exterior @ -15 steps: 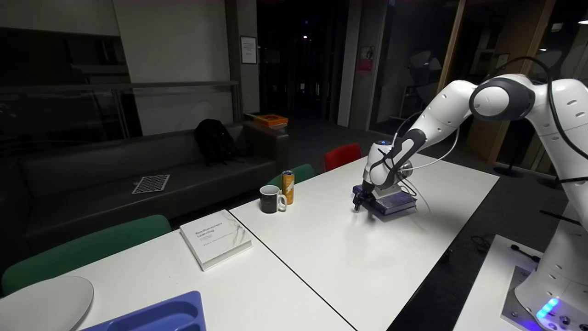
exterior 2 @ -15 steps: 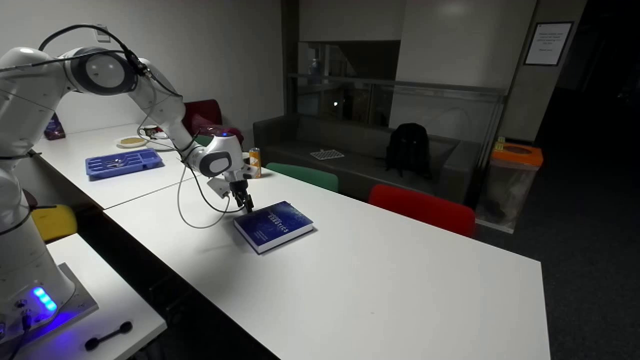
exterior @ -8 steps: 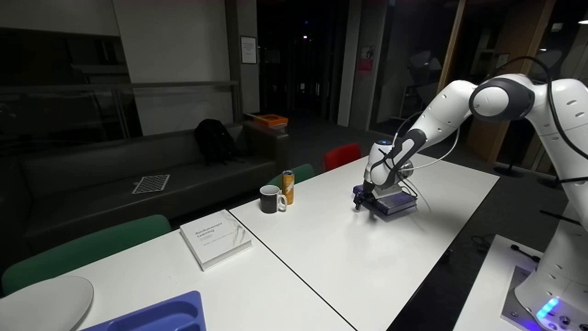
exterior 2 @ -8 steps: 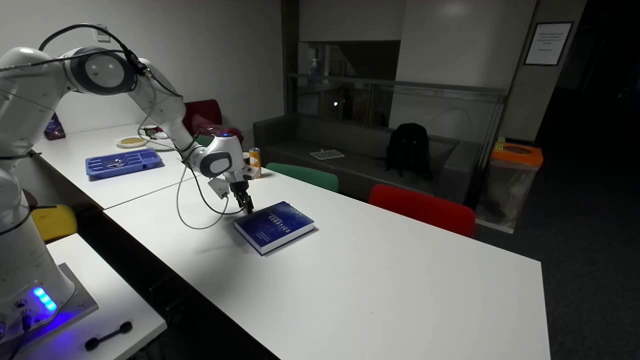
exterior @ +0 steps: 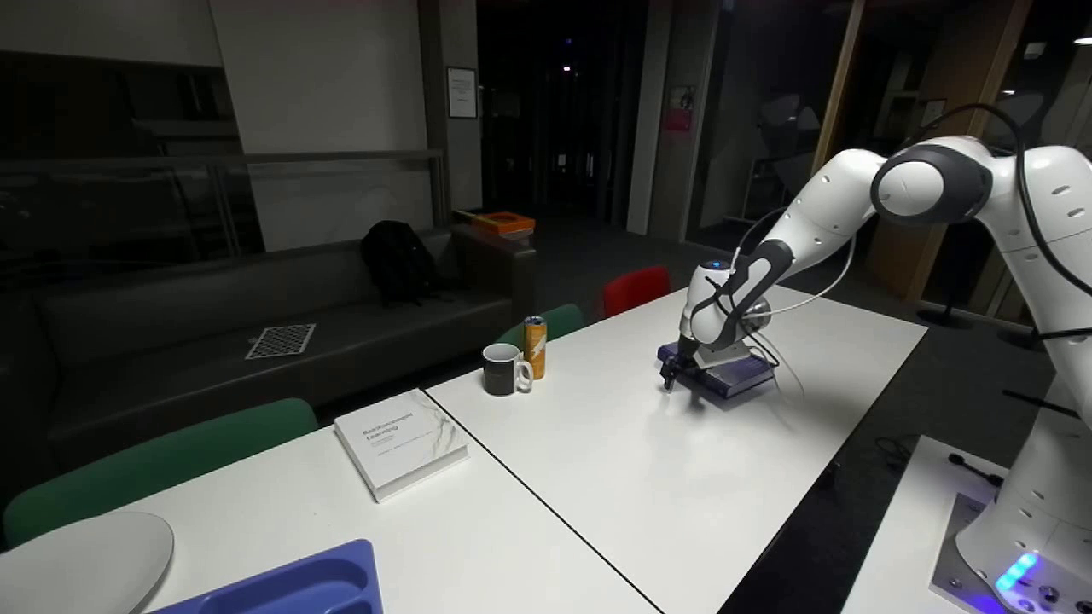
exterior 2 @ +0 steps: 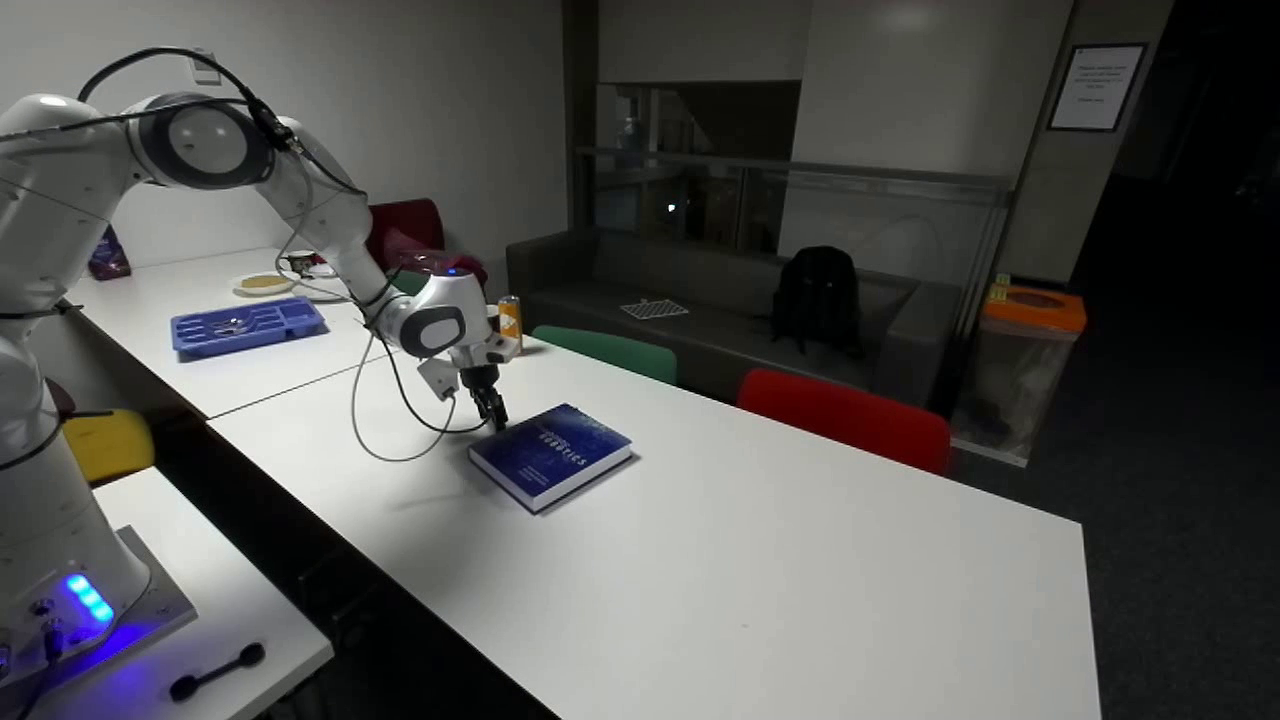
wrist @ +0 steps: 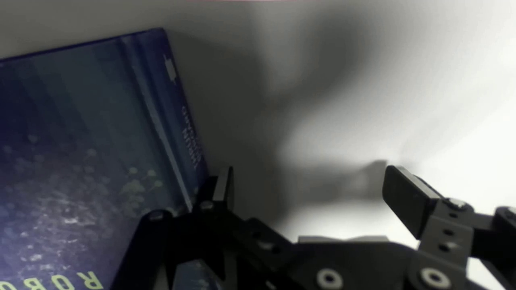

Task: Close the blue book on the table.

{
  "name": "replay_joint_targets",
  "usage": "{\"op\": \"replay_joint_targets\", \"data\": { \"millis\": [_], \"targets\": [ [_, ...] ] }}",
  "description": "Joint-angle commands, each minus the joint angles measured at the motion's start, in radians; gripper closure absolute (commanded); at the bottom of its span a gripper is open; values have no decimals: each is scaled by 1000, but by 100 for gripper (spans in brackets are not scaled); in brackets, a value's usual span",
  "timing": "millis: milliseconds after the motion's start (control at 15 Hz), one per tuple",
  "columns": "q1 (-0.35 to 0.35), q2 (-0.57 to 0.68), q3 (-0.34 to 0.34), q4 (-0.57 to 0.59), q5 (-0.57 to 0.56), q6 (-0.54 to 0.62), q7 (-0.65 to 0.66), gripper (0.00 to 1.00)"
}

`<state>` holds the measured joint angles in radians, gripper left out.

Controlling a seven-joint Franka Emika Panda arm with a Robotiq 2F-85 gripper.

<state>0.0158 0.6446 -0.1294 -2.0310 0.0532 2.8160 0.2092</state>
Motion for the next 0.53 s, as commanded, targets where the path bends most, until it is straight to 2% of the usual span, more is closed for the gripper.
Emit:
{"op": "replay_joint_targets", "data": {
  "millis": [0,467],
  "targets": [
    [14,-33,-30,-49,-6,26,27,0],
    [23,-38,-46,-66,-10,28,41,0]
  ]
}}
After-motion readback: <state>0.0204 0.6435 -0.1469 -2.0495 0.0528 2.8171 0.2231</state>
